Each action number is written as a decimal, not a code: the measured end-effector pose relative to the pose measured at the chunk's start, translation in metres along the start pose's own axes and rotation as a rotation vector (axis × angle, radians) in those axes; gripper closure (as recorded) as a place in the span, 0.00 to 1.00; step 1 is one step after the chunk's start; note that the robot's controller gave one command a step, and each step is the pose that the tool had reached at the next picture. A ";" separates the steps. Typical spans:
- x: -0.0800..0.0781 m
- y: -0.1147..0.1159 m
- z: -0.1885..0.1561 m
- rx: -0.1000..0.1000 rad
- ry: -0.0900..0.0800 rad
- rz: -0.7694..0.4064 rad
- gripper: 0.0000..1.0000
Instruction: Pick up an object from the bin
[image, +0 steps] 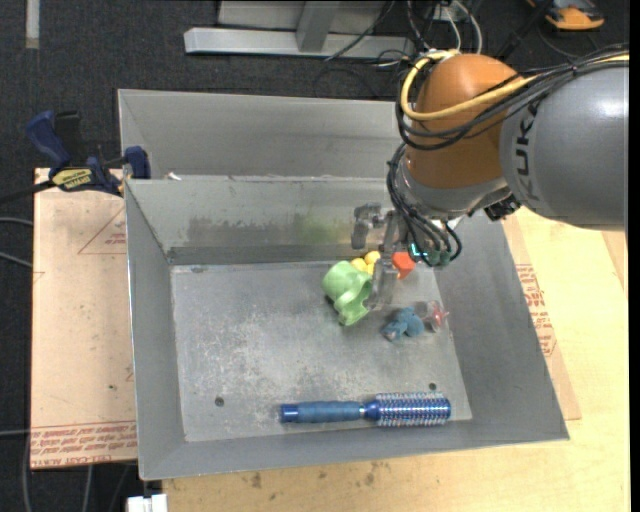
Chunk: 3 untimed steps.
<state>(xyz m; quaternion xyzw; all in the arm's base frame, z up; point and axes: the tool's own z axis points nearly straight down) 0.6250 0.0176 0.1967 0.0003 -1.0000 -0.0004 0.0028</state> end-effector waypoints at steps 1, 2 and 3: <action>-0.022 -0.035 0.119 0.000 -0.004 0.030 0.00; -0.023 -0.034 0.114 -0.001 -0.009 0.028 1.00; -0.032 -0.016 -0.026 0.000 -0.019 -0.005 1.00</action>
Offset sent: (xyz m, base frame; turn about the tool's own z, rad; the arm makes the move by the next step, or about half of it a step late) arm 0.0216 -0.0349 -0.1149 0.0266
